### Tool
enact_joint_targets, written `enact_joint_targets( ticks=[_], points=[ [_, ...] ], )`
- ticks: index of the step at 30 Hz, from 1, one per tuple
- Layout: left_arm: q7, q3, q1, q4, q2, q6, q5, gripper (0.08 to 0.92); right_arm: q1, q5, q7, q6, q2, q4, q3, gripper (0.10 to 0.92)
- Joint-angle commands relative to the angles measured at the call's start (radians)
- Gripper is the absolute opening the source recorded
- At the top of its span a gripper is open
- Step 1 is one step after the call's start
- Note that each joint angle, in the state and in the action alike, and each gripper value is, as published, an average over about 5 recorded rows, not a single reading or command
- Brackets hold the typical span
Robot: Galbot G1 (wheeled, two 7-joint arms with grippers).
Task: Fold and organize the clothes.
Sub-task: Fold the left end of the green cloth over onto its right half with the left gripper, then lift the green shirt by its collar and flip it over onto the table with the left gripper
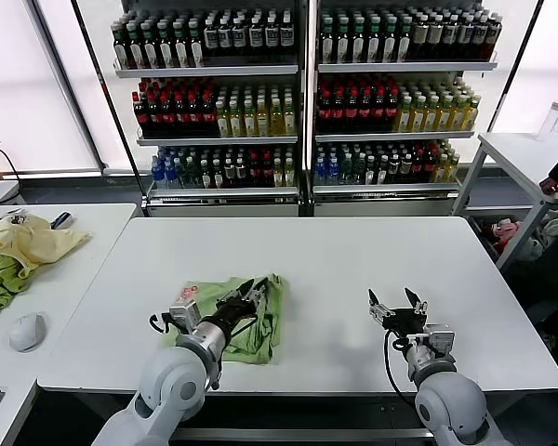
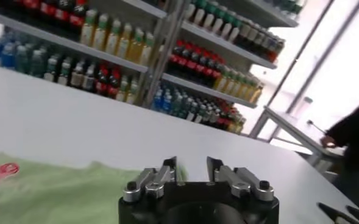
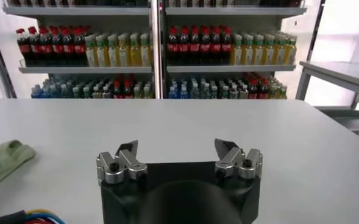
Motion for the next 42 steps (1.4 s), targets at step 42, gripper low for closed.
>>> enact_joint_targets(
  ticks=[42],
  points=[
    [0.303, -0.368, 0.151, 0.275, 0.050, 0.041, -0.290, 0.697, -0.046, -0.010, 0.000, 0.015, -0.005, 0.030, 0.052, 0.823]
  ],
)
